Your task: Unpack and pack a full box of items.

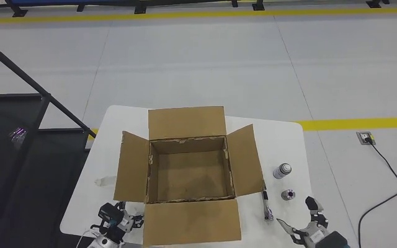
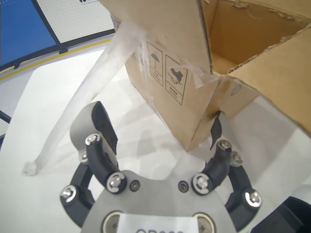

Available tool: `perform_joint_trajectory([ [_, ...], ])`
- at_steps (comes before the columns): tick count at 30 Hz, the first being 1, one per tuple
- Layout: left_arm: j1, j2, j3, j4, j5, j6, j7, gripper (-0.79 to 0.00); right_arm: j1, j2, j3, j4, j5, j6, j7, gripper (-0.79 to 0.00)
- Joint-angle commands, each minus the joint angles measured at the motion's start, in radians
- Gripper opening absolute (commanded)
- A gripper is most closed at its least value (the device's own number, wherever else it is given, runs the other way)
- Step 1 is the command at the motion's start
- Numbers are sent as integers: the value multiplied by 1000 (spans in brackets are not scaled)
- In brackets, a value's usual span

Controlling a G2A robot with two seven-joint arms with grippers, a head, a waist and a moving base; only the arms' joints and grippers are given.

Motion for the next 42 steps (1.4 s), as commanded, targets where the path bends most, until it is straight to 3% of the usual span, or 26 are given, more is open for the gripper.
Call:
perform_joint_trajectory([
  [1, -11, 0, -2, 3, -22, -13, -15, 0, 2, 0, -12, -16, -16, -18, 16, 0],
  [7, -41, 0, -8, 14, -75, -11, -37, 0, 25, 2, -53, -60, -72, -70, 81, 0],
  [22, -101, 8, -42, 48, -142, -32, -58, 0, 167, -19, -221, -73, -107, -13, 286, 0],
  [26, -66, 14, -63, 41, -127, -54, -27, 0, 136, -18, -193, -92, -127, 45, 270, 0],
  [32, 34, 29, -136, -11, -115, -98, 52, 0, 6, -4, -71, -173, -150, 64, 293, 0],
  [42, 200, 46, -297, -134, -142, -125, 203, 0, -89, 10, 113, -262, -80, -41, 494, 0],
])
